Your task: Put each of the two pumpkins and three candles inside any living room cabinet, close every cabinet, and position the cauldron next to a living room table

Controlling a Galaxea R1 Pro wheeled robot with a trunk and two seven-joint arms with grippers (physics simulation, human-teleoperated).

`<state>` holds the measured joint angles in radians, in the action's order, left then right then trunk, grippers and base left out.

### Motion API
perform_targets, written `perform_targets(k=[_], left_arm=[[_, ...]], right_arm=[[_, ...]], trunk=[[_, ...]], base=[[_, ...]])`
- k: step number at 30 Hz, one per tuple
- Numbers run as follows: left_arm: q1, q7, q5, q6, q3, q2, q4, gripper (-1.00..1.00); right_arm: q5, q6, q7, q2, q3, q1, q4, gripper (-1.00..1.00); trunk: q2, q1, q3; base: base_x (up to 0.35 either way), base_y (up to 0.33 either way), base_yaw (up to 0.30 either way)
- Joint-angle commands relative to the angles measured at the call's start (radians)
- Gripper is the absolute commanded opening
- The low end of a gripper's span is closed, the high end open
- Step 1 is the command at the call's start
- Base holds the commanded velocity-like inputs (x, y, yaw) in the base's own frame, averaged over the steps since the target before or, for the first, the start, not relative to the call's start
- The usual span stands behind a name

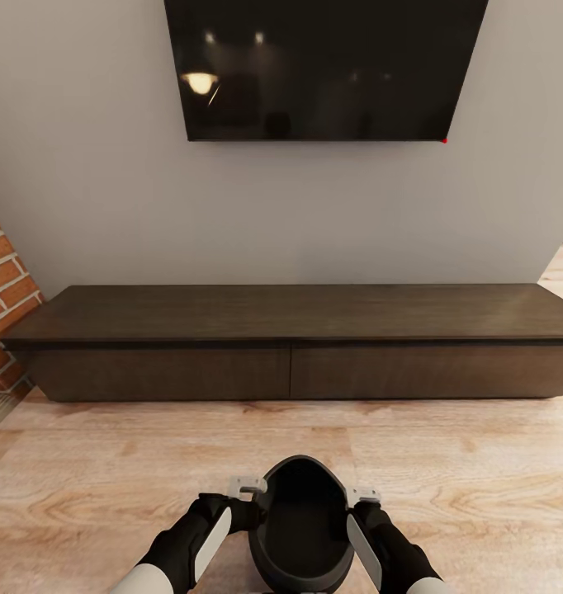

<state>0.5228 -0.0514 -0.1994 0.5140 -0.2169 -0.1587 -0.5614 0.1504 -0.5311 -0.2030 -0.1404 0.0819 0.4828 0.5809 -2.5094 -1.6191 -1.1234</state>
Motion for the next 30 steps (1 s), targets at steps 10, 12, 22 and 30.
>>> perform_targets(k=[10, 12, 22, 30], left_arm=[[0.0, -0.005, -0.009, 0.004, -0.004, 0.001, -0.002, -1.0], [0.0, -0.005, -0.009, 0.004, -0.004, 0.001, -0.002, -1.0], [0.0, -0.005, -0.009, 0.004, -0.004, 0.001, -0.002, -1.0], [0.001, -0.007, -0.009, 0.004, -0.004, 0.001, -0.002, -1.0]], right_arm=[[0.006, -0.004, -0.009, 0.001, 0.005, 0.0, 0.002, -1.0], [0.006, -0.004, -0.009, 0.001, 0.005, 0.0, 0.002, -1.0], [0.006, -0.004, -0.009, 0.001, 0.005, 0.0, 0.002, -1.0], [0.006, -0.004, -0.008, 0.001, 0.005, 0.0, 0.002, -1.0]], trunk=[[0.0, 0.0, -0.001], [0.0, 0.0, -0.001], [0.0, 0.0, -0.001], [0.0, 0.0, -0.001]], base=[[0.0, 0.0, 0.0], [0.0, 0.0, 0.0], [0.0, 0.0, 0.0], [0.0, 0.0, 0.0]])
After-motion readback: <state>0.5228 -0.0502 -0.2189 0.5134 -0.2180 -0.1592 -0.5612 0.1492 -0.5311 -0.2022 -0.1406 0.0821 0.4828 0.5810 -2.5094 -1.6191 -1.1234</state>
